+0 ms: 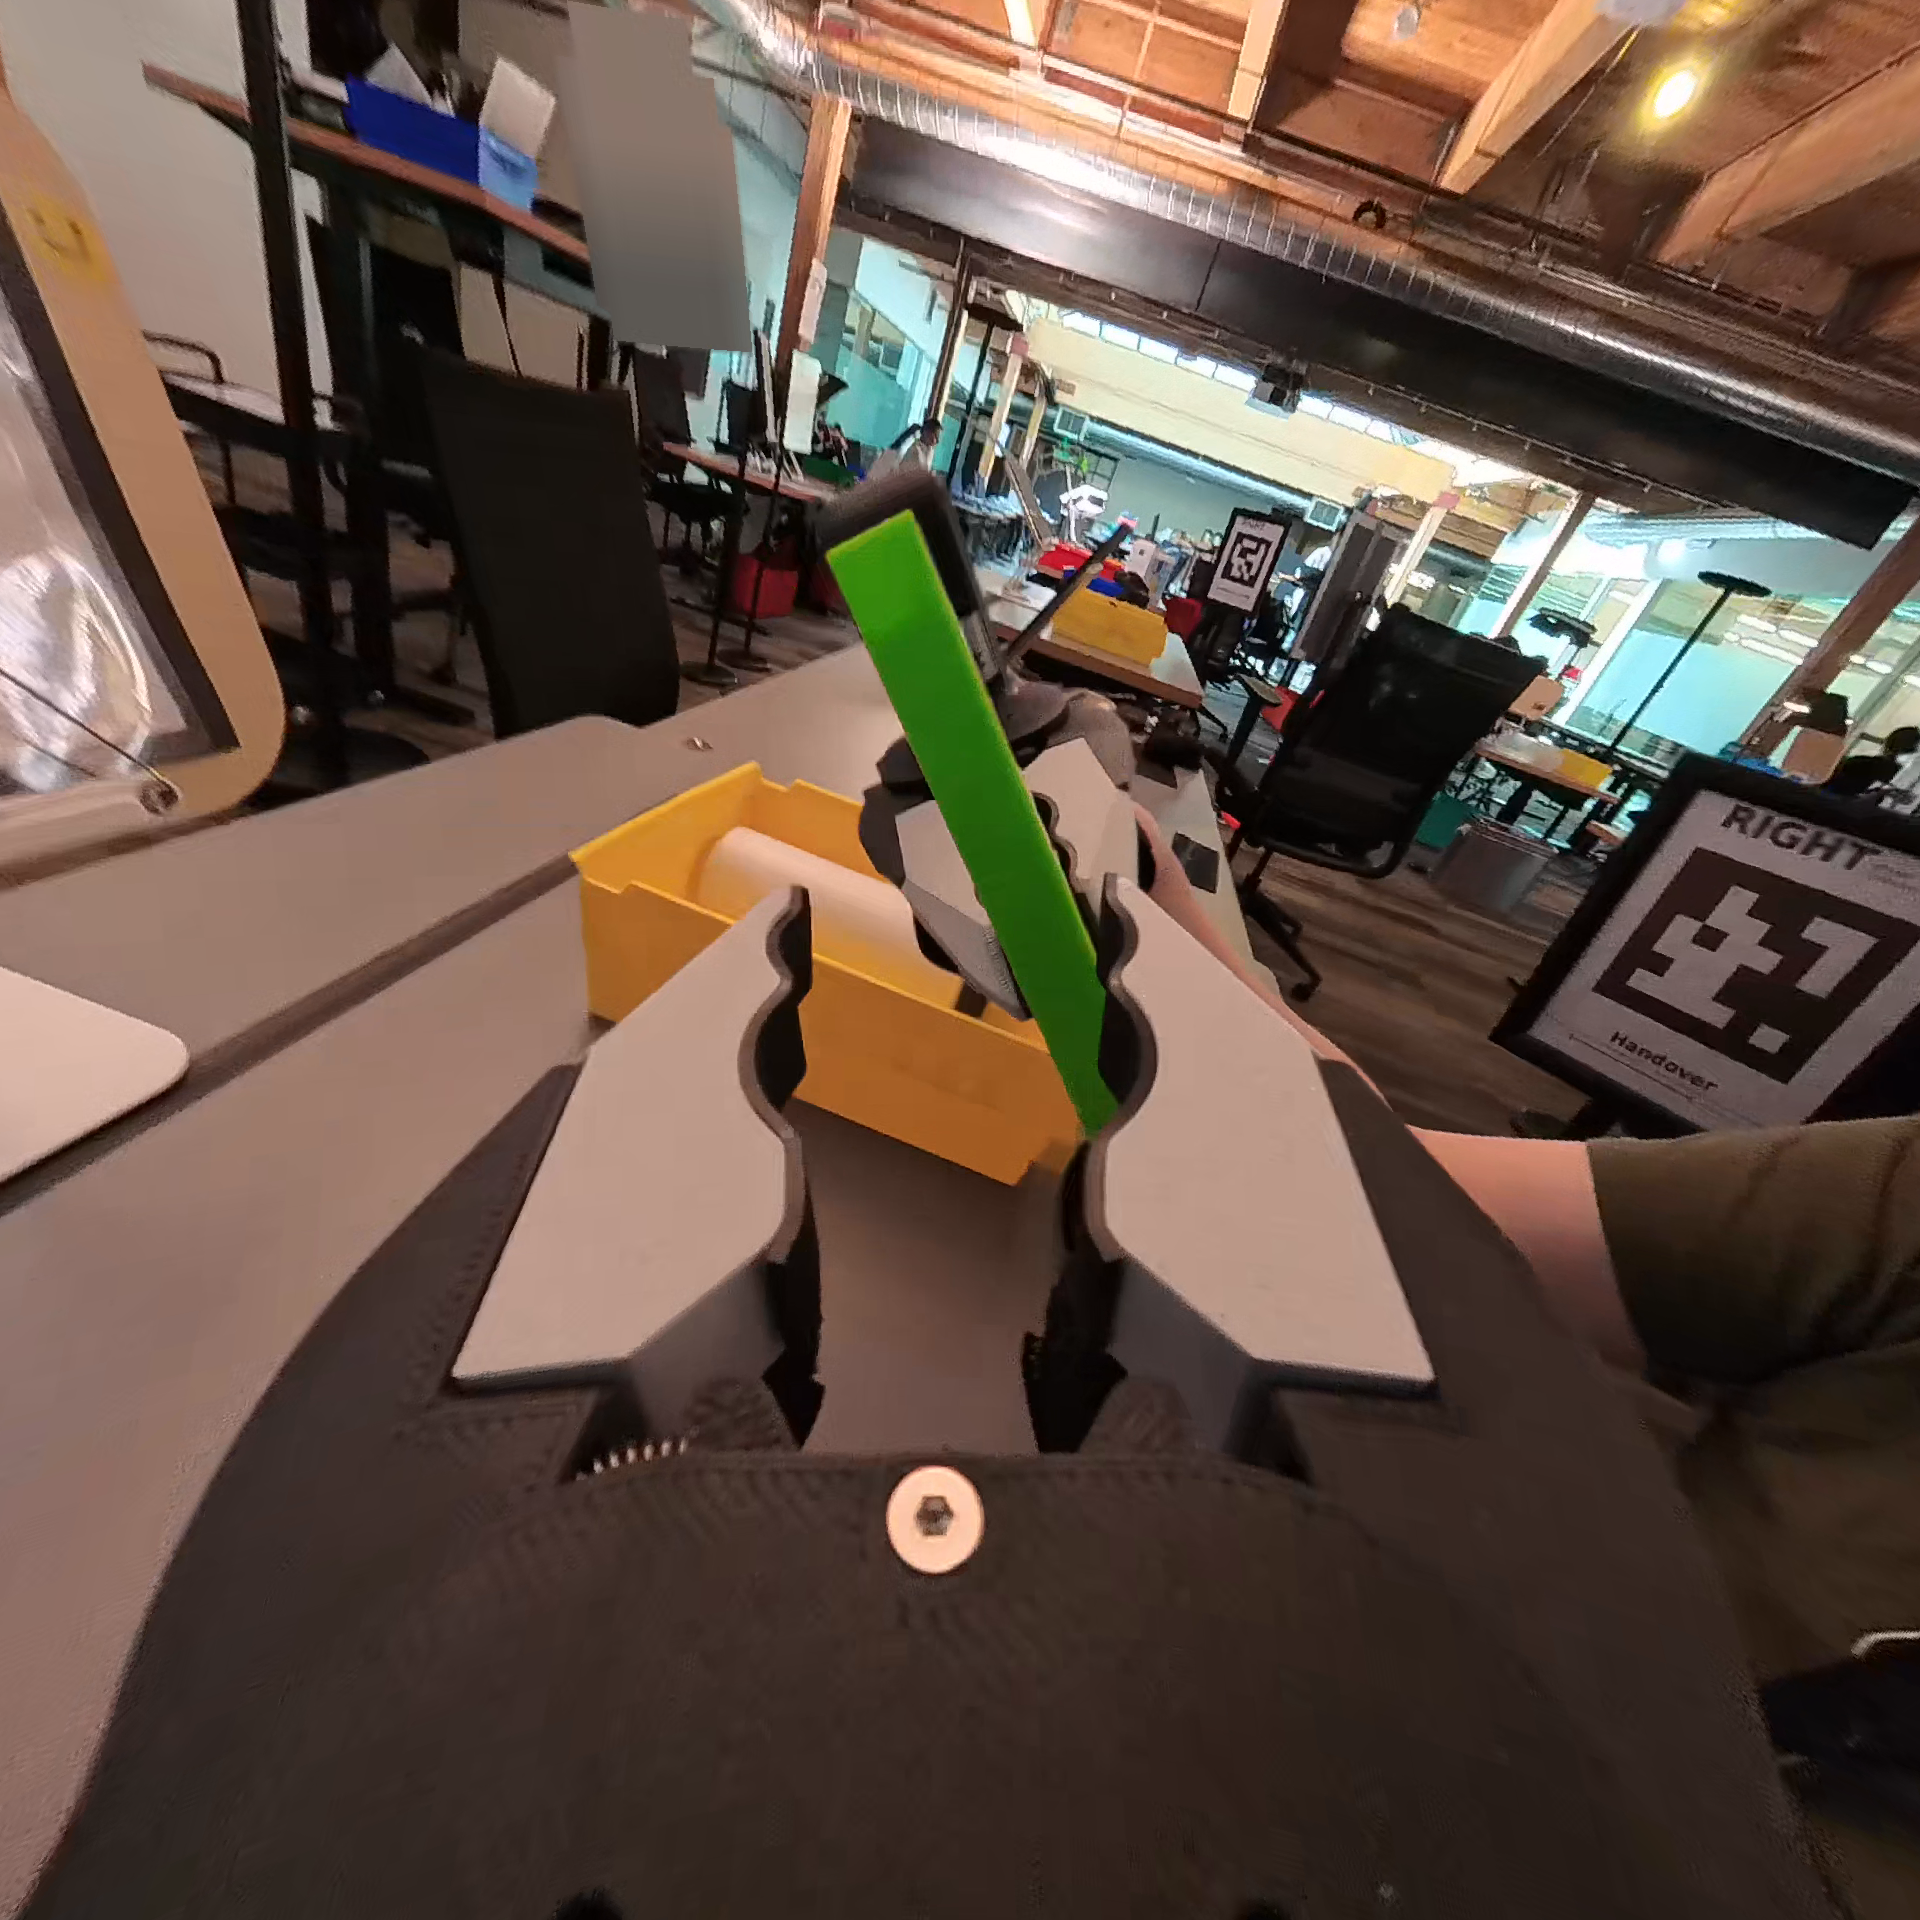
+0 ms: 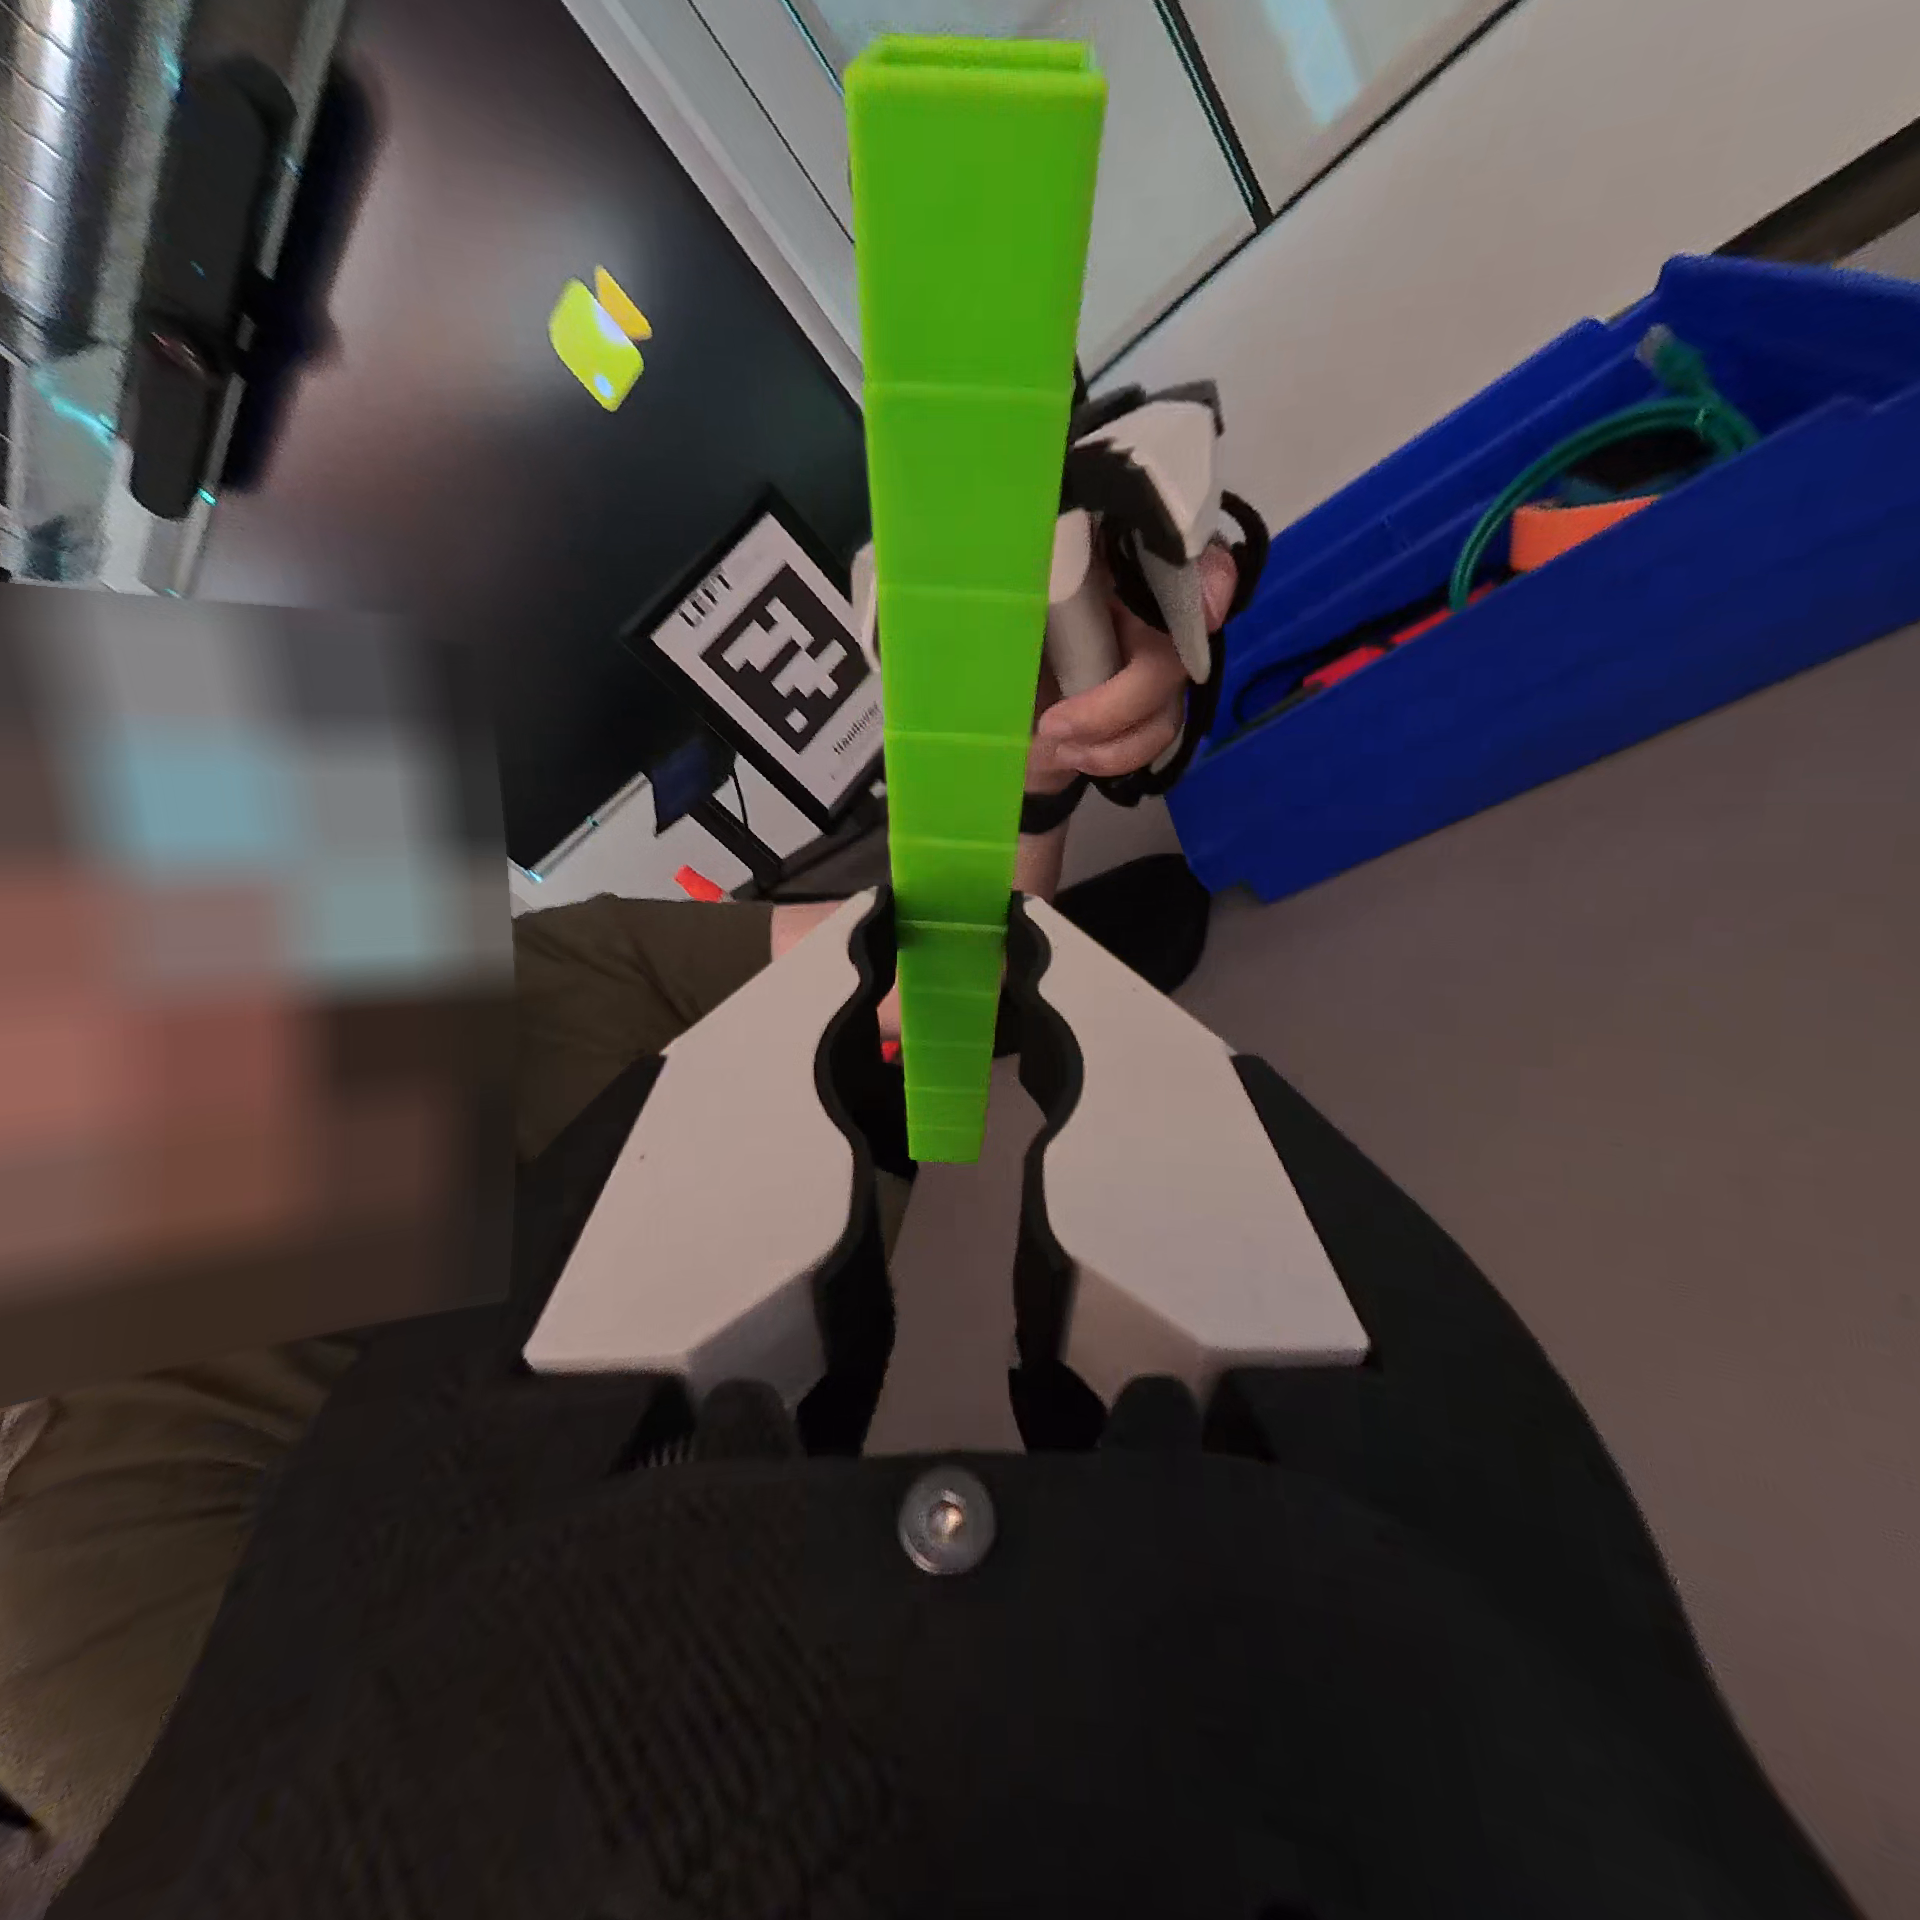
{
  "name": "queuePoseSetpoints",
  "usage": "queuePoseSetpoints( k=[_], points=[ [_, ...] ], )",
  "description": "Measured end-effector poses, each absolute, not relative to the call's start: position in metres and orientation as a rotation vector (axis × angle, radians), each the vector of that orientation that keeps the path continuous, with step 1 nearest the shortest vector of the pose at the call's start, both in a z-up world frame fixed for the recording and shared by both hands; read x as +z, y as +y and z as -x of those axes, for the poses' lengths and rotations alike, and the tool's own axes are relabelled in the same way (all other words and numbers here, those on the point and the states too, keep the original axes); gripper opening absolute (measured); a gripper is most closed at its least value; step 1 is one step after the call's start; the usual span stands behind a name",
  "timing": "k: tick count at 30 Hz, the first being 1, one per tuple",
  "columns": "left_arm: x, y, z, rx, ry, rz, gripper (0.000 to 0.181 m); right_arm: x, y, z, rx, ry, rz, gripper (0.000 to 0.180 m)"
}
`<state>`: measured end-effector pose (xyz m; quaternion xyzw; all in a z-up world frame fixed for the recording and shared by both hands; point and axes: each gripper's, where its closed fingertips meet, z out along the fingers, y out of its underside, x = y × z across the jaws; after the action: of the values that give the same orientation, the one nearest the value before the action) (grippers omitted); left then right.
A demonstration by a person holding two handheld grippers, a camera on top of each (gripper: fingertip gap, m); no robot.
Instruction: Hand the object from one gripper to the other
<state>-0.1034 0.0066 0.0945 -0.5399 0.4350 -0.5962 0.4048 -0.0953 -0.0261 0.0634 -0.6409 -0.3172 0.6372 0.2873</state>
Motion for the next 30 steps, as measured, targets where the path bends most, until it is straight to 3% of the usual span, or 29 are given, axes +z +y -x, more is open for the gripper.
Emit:
queuePoseSetpoints(
  k=[5,10,16,17,18,26,30],
  points=[
    [0.075,-0.003,0.088,-1.529,1.158,1.462,0.062,0.045,-0.030,0.108,1.546,-0.961,1.817,0.019],
    [0.076,-0.009,0.084,-1.514,1.186,1.407,0.043,0.038,-0.033,0.116,1.444,-1.024,1.854,0.020],
    [0.067,-0.020,0.082,-1.501,1.289,1.426,0.041,0.029,-0.032,0.120,1.352,-1.085,1.871,0.020],
    [0.066,-0.024,0.082,-1.494,1.321,1.410,0.023,0.029,-0.032,0.120,1.346,-1.094,1.863,0.020],
    [0.067,-0.025,0.082,-1.465,1.340,1.383,0.022,0.029,-0.031,0.120,1.329,-1.096,1.859,0.020],
    [0.106,0.038,0.123,-0.365,1.166,1.113,0.019,0.038,0.043,0.071,0.698,-0.835,1.812,0.051],
    [0.135,0.049,0.153,0.262,1.049,0.876,0.019,0.081,0.047,0.063,0.312,-0.849,1.580,0.062]
  ],
)
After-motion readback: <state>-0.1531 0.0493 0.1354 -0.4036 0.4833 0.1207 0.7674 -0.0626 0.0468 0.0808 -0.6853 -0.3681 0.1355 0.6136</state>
